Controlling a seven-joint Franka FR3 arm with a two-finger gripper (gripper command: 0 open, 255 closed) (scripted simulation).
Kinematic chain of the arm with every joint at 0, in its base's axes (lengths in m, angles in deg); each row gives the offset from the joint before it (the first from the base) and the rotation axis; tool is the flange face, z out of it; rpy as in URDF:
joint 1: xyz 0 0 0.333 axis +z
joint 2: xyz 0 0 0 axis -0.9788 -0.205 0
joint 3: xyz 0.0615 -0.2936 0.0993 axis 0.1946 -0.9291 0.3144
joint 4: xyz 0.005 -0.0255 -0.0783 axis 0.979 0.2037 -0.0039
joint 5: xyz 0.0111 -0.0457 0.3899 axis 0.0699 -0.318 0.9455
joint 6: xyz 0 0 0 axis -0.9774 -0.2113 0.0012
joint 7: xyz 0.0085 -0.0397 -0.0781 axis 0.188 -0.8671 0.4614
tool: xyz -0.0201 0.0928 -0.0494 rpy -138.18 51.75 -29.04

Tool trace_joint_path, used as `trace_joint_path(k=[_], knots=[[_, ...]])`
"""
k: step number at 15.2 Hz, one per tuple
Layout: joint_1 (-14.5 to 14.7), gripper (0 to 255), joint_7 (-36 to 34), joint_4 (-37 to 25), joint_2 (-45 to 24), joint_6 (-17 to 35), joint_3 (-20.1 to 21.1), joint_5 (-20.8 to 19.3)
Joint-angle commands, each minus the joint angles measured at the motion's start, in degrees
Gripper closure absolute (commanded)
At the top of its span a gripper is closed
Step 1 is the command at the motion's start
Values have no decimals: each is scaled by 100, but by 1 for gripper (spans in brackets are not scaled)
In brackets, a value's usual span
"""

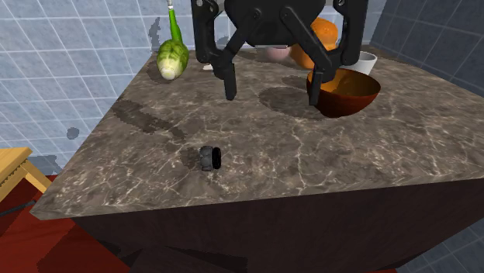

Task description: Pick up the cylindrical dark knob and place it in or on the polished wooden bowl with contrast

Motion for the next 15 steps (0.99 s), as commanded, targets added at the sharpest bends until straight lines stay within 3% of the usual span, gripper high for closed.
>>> trace_joint_path(k=[1,15], knots=[[0,0,0,0,0,0,0,0],[1017,0,688,1661,-517,2204,385,621]])
